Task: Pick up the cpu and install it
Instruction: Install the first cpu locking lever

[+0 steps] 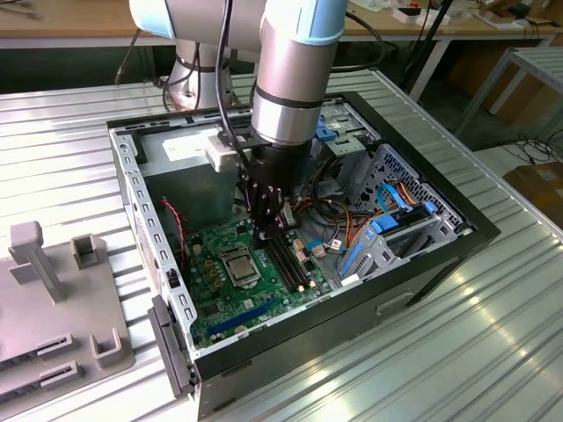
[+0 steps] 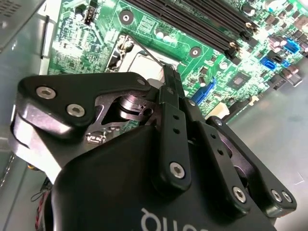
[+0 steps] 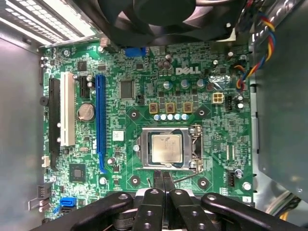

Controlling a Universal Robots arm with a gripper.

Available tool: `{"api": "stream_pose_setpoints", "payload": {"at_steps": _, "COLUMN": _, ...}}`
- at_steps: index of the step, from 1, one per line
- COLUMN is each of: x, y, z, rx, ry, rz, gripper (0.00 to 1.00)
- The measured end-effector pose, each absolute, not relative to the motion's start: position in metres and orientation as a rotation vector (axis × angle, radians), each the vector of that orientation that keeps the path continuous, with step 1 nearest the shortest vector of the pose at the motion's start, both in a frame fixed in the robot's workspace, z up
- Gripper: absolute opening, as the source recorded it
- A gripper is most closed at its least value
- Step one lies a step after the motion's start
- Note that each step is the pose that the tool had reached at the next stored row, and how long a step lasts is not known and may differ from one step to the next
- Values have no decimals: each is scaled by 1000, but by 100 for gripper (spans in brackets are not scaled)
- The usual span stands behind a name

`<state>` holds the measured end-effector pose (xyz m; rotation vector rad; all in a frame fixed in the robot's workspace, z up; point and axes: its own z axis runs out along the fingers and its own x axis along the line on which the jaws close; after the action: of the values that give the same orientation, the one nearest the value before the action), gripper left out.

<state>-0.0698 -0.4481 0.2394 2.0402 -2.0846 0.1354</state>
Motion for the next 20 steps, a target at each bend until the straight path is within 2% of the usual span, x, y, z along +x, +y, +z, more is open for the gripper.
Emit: {"api": "stream_pose_setpoints", "payload": {"at_steps": 20, "x": -68, "y": -447, "z": 232, "rx": 2040, "ry": -2054, "rz": 170, "gripper": 13}}
